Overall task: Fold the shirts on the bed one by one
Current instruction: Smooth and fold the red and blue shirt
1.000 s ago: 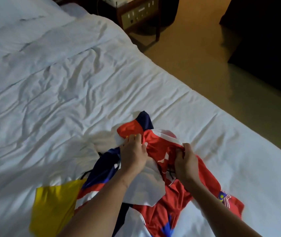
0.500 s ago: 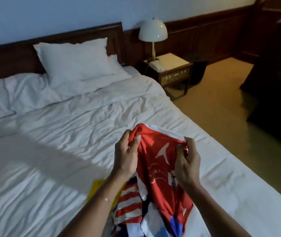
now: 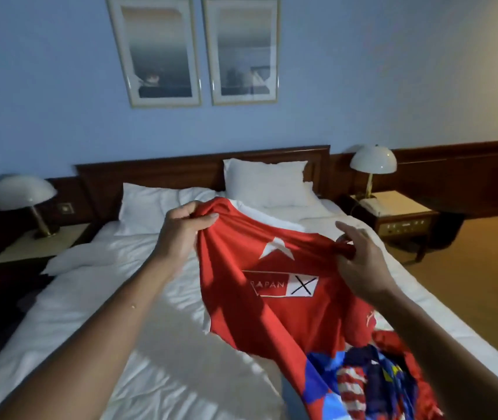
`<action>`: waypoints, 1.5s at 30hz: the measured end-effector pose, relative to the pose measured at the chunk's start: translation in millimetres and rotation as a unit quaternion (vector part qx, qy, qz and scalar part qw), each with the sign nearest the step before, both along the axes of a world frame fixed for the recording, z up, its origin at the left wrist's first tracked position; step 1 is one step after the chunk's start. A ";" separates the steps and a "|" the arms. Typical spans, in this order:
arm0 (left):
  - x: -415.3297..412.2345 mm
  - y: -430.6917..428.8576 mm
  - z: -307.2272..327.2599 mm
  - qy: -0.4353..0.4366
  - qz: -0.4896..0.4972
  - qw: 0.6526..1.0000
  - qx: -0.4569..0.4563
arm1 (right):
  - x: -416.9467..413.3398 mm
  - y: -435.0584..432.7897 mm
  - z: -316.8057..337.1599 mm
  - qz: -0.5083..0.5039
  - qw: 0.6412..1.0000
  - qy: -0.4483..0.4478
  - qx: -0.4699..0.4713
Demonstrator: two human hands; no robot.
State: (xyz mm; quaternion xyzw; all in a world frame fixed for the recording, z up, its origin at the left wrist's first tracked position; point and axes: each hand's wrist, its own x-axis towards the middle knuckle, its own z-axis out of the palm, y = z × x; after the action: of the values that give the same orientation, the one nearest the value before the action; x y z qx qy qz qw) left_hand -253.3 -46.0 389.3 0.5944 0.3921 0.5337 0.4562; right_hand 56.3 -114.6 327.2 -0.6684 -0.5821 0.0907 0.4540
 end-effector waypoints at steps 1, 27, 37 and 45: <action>-28.0 -4.5 8.1 -0.020 -0.001 1.000 -0.002 | -20.1 0.5 7.6 -0.016 0.999 -0.030 -0.015; -464.7 -71.0 -32.7 0.324 0.091 0.942 0.004 | -369.8 -33.8 -16.6 -0.028 0.996 0.041 0.067; -485.4 -153.4 -88.7 0.302 0.245 0.921 0.021 | -407.8 -122.9 -44.1 0.002 0.992 0.078 0.099; -528.4 -217.8 -47.6 0.322 0.066 0.941 -0.084 | -426.0 -177.2 -35.3 0.024 0.989 0.109 0.098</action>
State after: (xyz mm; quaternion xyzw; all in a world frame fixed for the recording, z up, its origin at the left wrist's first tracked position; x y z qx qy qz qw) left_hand -781.7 -263.9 341.7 0.6668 0.5998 0.3076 0.3177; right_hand -369.7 -291.8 291.9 -0.5924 -0.5514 0.1165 0.5758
